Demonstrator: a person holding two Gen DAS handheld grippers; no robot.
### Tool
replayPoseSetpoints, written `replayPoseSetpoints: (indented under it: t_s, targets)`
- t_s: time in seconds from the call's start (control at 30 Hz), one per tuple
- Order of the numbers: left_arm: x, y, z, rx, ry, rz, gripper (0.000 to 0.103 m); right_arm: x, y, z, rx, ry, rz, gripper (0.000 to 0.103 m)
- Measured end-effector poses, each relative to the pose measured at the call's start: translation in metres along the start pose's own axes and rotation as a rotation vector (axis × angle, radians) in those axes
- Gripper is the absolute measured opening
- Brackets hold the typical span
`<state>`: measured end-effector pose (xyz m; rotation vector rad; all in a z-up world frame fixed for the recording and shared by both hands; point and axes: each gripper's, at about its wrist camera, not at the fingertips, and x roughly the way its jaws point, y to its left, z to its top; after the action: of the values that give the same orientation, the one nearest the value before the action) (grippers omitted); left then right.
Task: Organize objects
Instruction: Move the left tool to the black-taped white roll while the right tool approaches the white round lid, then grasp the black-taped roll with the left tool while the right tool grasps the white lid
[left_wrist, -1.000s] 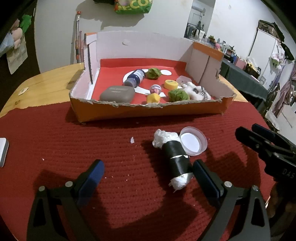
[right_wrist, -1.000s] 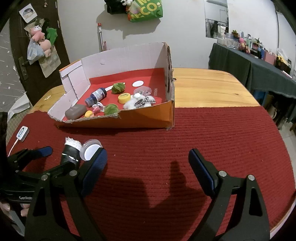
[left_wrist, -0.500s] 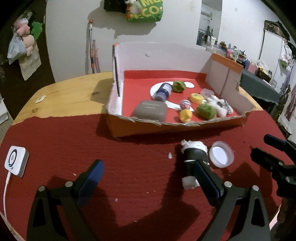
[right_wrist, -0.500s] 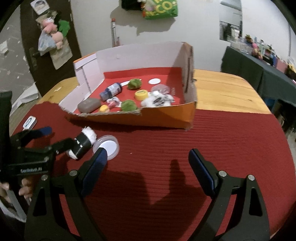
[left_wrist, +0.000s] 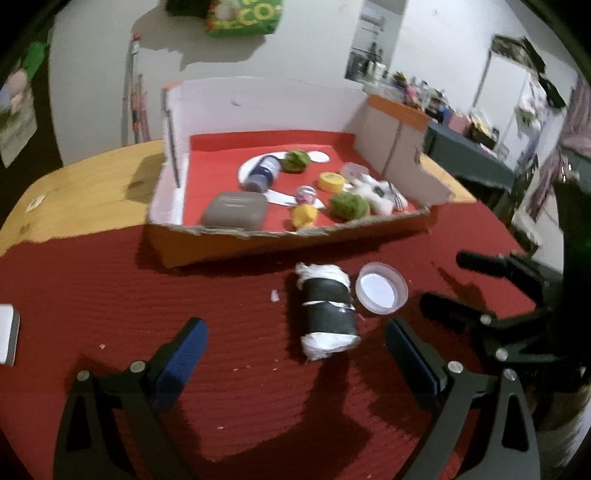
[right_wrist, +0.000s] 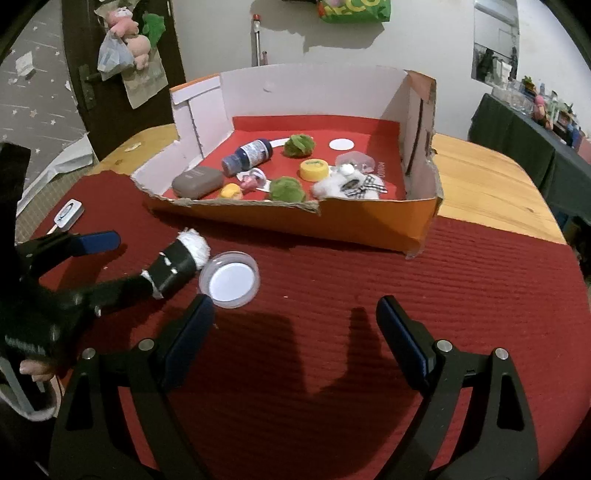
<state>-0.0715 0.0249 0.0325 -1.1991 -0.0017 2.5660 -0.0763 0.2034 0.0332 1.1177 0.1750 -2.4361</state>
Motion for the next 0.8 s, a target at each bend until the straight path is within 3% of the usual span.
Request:
replayPoseSetpoints:
  t_s: [0.13,0.3,0.43,0.8]
  targets:
    - [0.013,-0.001,0.002,0.027,0.005,0.067,0.097,0.0,-0.006,0.001,0.025,0.004,0.025,0.09]
    - [0.015,0.022,0.006,-0.021,0.01,0.091,0.097,0.005,-0.002,0.003,0.012,0.021,0.061,0.09]
    - [0.015,0.027,0.008,-0.004,0.009,0.066,0.096,0.014,0.01,0.005,-0.045,0.048,0.084,0.09]
    - [0.023,0.017,0.013,0.083,0.027,-0.016,0.075,0.024,0.027,0.01,-0.143,0.06,0.063,0.088]
